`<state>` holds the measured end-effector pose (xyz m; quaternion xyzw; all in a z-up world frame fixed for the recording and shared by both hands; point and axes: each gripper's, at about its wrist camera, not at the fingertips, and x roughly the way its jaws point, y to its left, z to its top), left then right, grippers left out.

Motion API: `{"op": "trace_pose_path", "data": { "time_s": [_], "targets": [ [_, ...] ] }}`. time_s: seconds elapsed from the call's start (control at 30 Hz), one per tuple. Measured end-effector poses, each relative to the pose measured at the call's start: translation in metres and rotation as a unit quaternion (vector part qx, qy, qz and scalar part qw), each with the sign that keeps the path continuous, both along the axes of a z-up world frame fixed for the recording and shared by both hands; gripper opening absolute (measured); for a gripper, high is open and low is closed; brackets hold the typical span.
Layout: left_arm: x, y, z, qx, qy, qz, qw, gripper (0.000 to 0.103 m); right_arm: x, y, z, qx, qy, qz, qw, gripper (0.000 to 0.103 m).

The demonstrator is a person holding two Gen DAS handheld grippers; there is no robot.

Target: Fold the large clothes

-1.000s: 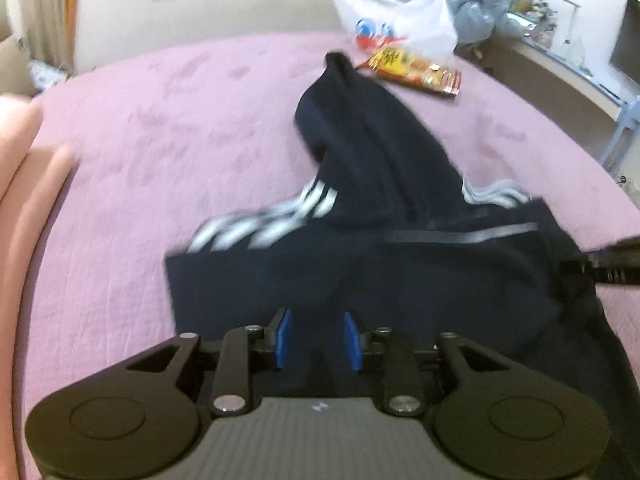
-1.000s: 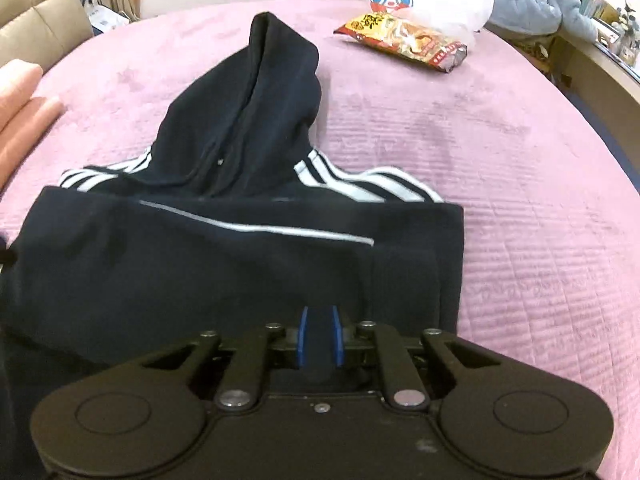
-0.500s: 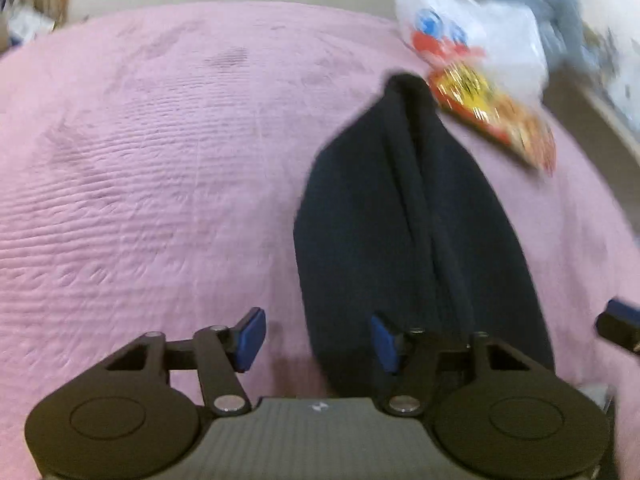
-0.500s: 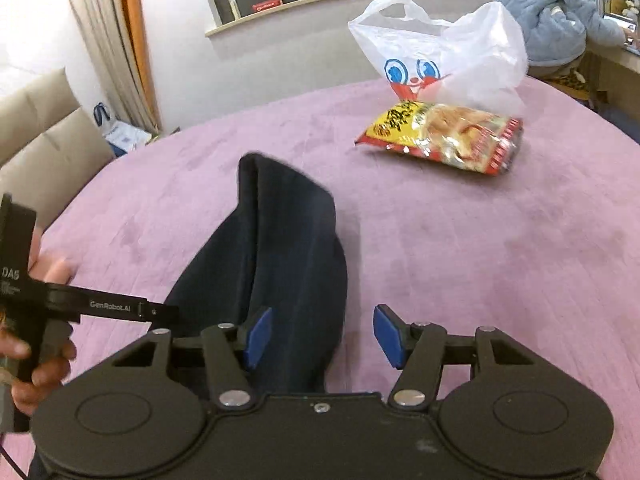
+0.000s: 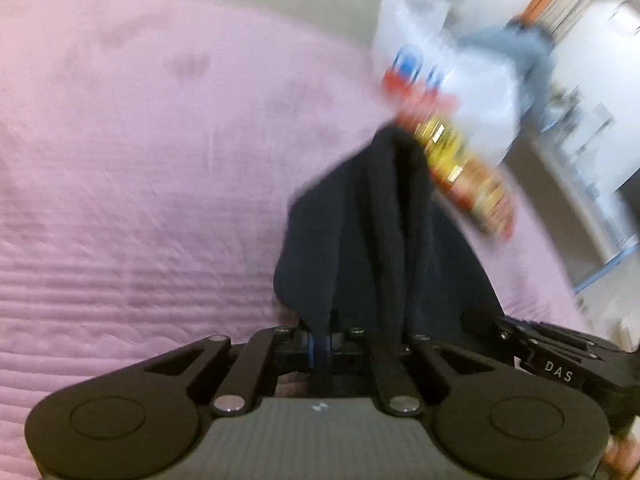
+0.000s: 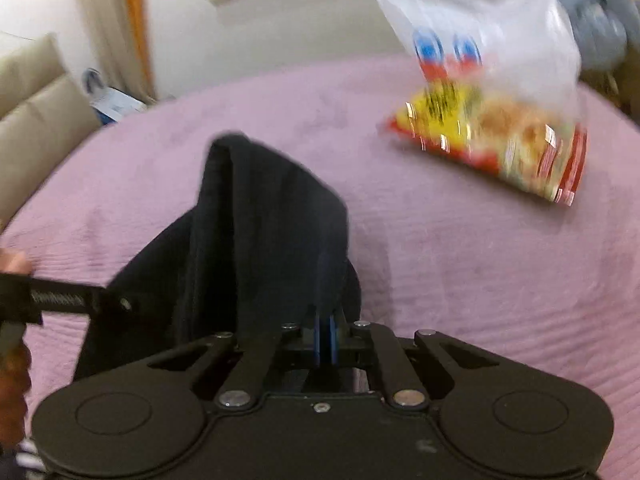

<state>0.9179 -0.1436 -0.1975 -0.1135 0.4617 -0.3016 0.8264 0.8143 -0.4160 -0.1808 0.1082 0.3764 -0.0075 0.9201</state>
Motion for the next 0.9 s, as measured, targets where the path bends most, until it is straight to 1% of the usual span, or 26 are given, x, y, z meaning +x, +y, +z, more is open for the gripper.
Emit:
{"op": "trace_pose_path", "data": {
  "time_s": [0.03,0.07,0.1,0.2,0.23,0.3,0.37,0.4,0.43,0.47,0.5,0.53,0.57,0.6,0.63,0.67,0.7,0.73,0.77,0.8,0.83,0.87,0.9],
  "targets": [
    [-0.007,0.017,0.010,-0.026,-0.003,0.004,0.9996,0.005,-0.013,-0.006,0.011,0.004,-0.017,0.000,1.000,0.005],
    [-0.017,0.038,0.021,-0.056,-0.010,0.005,0.9984,0.005,-0.028,-0.015,0.024,0.016,-0.034,0.000,0.999,0.005],
    [-0.026,0.053,0.030,-0.077,-0.020,0.000,0.9968,0.005,-0.047,-0.025,0.037,0.032,-0.054,0.002,0.998,0.005],
    [-0.073,0.088,0.063,-0.122,-0.046,-0.035,0.9909,0.006,-0.102,-0.036,0.076,0.057,-0.091,0.023,0.994,0.005],
    [-0.088,0.088,0.074,-0.120,-0.061,-0.048,0.9897,0.006,-0.125,-0.032,0.089,0.058,-0.105,0.037,0.992,0.005],
    [-0.130,0.095,0.093,-0.105,-0.092,-0.070,0.9878,0.006,-0.170,-0.017,0.110,0.039,-0.127,0.064,0.989,0.005],
    [-0.185,0.105,0.107,-0.087,-0.124,-0.098,0.9835,0.007,-0.225,0.005,0.126,0.013,-0.149,0.091,0.985,0.005],
    [-0.213,0.110,0.111,-0.071,-0.134,-0.111,0.9822,0.008,-0.249,0.015,0.131,-0.004,-0.152,0.102,0.983,0.006],
    [-0.236,0.117,0.112,-0.058,-0.136,-0.123,0.9814,0.012,-0.278,0.025,0.133,-0.024,-0.152,0.116,0.981,0.007],
    [-0.264,0.125,0.107,-0.042,-0.128,-0.137,0.9813,0.017,-0.307,0.036,0.132,-0.046,-0.149,0.132,0.979,0.010],
    [-0.290,0.136,0.098,-0.030,-0.107,-0.151,0.9823,0.023,-0.332,0.044,0.127,-0.066,-0.139,0.144,0.978,0.033],
    [-0.311,0.148,0.083,-0.020,-0.071,-0.157,0.9848,0.036,-0.358,0.050,0.118,-0.085,-0.107,0.160,0.978,0.052],
    [-0.329,0.160,0.067,-0.009,-0.028,-0.151,0.9882,0.039,-0.374,0.053,0.108,-0.090,-0.062,0.167,0.980,0.073],
    [-0.347,0.174,0.048,0.002,0.023,-0.135,0.9906,0.039,-0.393,0.052,0.093,-0.080,-0.009,0.161,0.984,0.067],
    [-0.363,0.185,0.033,0.010,0.063,-0.117,0.9911,0.037,-0.409,0.049,0.080,-0.058,0.037,0.147,0.987,0.065],
    [-0.376,0.194,0.023,0.013,0.089,-0.098,0.9911,0.037,-0.424,0.043,0.067,-0.026,0.082,0.126,0.988,0.065],
    [-0.386,0.201,0.016,0.008,0.106,-0.080,0.9911,0.037,-0.433,0.039,0.058,-0.001,0.109,0.105,0.988,0.065],
    [-0.394,0.204,0.012,-0.001,0.117,-0.066,0.9909,0.037,-0.440,0.036,0.053,0.023,0.125,0.080,0.989,0.065],
    [-0.400,0.202,0.010,-0.008,0.118,-0.058,0.9912,0.037,-0.444,0.034,0.049,0.056,0.132,0.058,0.988,0.065],
    [-0.400,0.197,0.011,-0.014,0.111,-0.051,0.9924,0.038,-0.443,0.034,0.047,0.084,0.133,0.045,0.987,0.065],
    [-0.397,0.191,0.012,-0.025,0.106,-0.038,0.9934,0.043,-0.440,0.035,0.046,0.110,0.131,0.027,0.985,0.066],
    [-0.391,0.182,0.010,-0.041,0.110,-0.027,0.9927,0.049,-0.434,0.038,0.045,0.137,0.129,0.016,0.982,0.068],
    [-0.385,0.175,0.008,-0.052,0.113,-0.018,0.9920,0.051,-0.428,0.041,0.044,0.155,0.126,0.010,0.980,0.075]
  ]
}}
